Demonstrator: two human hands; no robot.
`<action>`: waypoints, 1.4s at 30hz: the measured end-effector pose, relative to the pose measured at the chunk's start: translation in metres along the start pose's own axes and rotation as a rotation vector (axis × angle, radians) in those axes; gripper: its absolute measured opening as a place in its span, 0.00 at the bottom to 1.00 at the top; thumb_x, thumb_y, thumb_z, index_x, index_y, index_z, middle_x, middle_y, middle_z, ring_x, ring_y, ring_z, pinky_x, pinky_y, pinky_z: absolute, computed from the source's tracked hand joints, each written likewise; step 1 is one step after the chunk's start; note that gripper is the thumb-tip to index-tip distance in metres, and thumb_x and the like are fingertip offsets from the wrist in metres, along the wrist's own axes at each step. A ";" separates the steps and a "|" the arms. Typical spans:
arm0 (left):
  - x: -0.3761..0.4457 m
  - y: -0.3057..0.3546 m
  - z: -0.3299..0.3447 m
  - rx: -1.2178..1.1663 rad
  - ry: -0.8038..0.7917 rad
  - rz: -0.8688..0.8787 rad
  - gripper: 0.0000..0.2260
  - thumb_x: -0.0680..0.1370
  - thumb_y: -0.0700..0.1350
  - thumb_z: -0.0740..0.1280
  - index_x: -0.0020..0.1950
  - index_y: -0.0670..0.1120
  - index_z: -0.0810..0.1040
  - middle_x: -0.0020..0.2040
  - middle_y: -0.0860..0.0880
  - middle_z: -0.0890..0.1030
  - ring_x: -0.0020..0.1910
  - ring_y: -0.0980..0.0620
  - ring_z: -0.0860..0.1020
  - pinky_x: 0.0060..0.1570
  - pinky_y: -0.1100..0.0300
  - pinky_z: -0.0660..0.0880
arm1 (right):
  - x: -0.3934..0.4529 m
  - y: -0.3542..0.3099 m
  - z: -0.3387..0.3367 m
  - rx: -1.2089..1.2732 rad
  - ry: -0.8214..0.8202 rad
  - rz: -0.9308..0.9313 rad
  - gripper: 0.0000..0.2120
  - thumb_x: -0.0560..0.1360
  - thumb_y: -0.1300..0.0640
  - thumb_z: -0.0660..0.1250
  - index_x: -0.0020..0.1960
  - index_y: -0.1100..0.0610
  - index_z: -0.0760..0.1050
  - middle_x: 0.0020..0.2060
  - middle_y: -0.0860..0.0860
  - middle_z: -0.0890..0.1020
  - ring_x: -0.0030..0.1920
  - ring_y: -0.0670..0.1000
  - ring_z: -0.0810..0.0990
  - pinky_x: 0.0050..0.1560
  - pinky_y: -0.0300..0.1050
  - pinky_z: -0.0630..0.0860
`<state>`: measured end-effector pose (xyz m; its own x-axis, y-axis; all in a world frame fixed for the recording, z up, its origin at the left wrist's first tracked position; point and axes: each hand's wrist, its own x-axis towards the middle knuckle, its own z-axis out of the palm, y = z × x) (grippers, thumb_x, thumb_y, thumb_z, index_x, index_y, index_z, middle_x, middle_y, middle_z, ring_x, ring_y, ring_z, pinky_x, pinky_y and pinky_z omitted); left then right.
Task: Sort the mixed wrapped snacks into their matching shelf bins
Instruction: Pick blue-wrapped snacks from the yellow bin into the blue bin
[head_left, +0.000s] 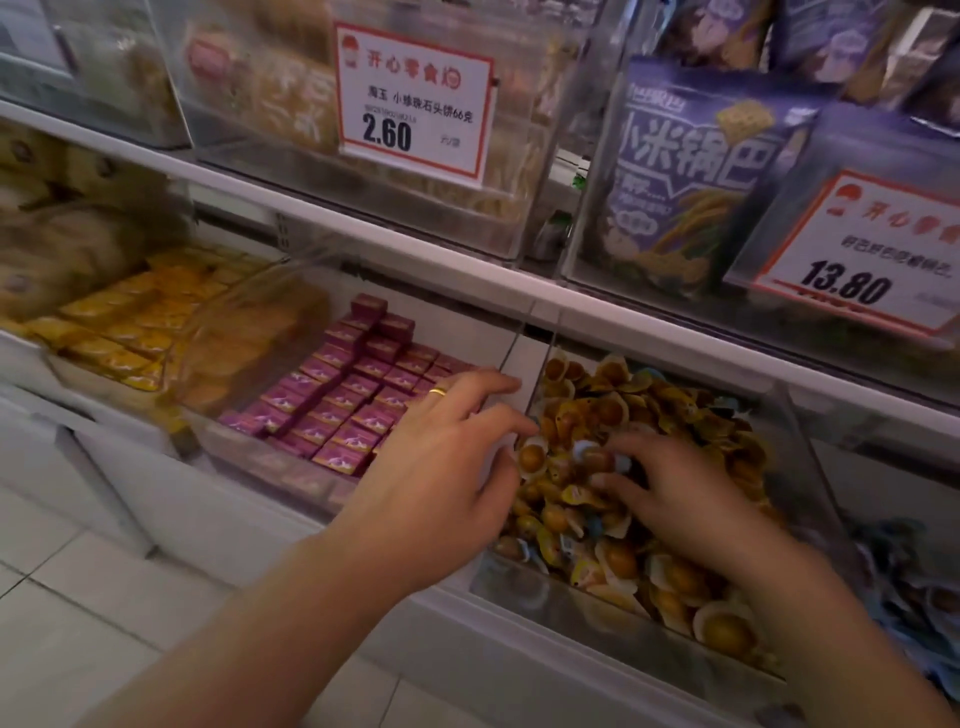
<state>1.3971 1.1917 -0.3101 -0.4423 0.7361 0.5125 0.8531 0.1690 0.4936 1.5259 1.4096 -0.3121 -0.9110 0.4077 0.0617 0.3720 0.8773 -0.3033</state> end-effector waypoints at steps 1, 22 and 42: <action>0.000 0.004 0.001 0.019 0.002 0.025 0.13 0.77 0.49 0.59 0.58 0.53 0.80 0.67 0.54 0.73 0.65 0.53 0.73 0.60 0.58 0.71 | -0.001 0.002 -0.007 0.033 0.016 0.027 0.02 0.77 0.49 0.70 0.49 0.46 0.79 0.44 0.41 0.79 0.46 0.45 0.77 0.43 0.41 0.73; 0.014 0.033 0.032 -0.182 0.210 -0.130 0.12 0.75 0.55 0.69 0.57 0.62 0.73 0.44 0.71 0.76 0.49 0.63 0.76 0.48 0.62 0.72 | -0.013 0.031 -0.009 -0.244 -0.096 0.180 0.41 0.69 0.32 0.64 0.77 0.41 0.55 0.70 0.49 0.68 0.69 0.55 0.68 0.67 0.50 0.68; 0.010 0.027 0.024 -0.206 0.230 -0.124 0.12 0.76 0.50 0.69 0.52 0.63 0.70 0.46 0.63 0.79 0.47 0.60 0.78 0.42 0.68 0.72 | 0.020 0.006 0.024 -0.022 0.091 0.042 0.22 0.81 0.52 0.61 0.74 0.43 0.65 0.67 0.51 0.68 0.66 0.53 0.69 0.63 0.45 0.71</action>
<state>1.4228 1.2194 -0.3090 -0.6097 0.5471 0.5735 0.7258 0.0946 0.6814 1.5054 1.4171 -0.3355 -0.8751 0.4645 0.1356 0.4142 0.8639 -0.2865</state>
